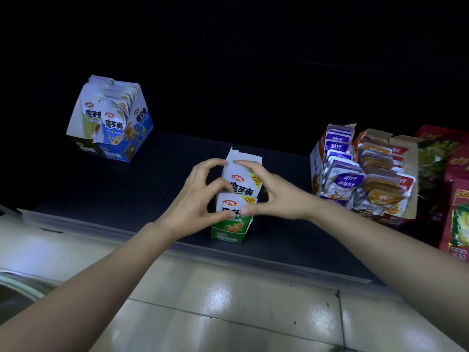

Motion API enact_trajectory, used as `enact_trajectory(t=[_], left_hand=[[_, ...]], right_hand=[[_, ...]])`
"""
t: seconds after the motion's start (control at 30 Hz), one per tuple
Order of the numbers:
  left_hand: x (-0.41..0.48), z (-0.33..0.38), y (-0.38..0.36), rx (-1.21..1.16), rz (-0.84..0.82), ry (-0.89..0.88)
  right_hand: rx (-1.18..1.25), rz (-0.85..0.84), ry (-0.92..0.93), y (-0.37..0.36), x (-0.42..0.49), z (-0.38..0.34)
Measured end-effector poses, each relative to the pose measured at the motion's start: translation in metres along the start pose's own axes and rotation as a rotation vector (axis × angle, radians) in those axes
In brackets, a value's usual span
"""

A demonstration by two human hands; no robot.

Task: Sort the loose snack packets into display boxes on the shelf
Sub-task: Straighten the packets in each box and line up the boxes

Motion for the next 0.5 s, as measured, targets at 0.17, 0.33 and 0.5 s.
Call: enact_trajectory(t=[0.17, 0.33, 0.5], left_hand=[[-0.001, 0.002, 0.002, -0.039, 0.034, -0.044], [0.002, 0.007, 0.001, -0.002, -0.055, -0.028], [-0.002, 0.007, 0.003, 0.045, -0.011, -0.085]], right_hand=[[-0.144, 0.043, 0.057, -0.009, -0.001, 0.003], [-0.270, 0.038, 0.114, -0.012, 0.001, 0.004], [-0.346, 0.108, 0.228, -0.002, 0.000, 0.012]])
Point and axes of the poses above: each hand's wrist, its own x-axis towards the middle knuckle, its own y-axis out of the back of the hand, z = x × y, the point moved 1 cm from there along x, towards the middle knuckle, and after that the axes turned 8 degrees about -z, right-handed, at the moved point
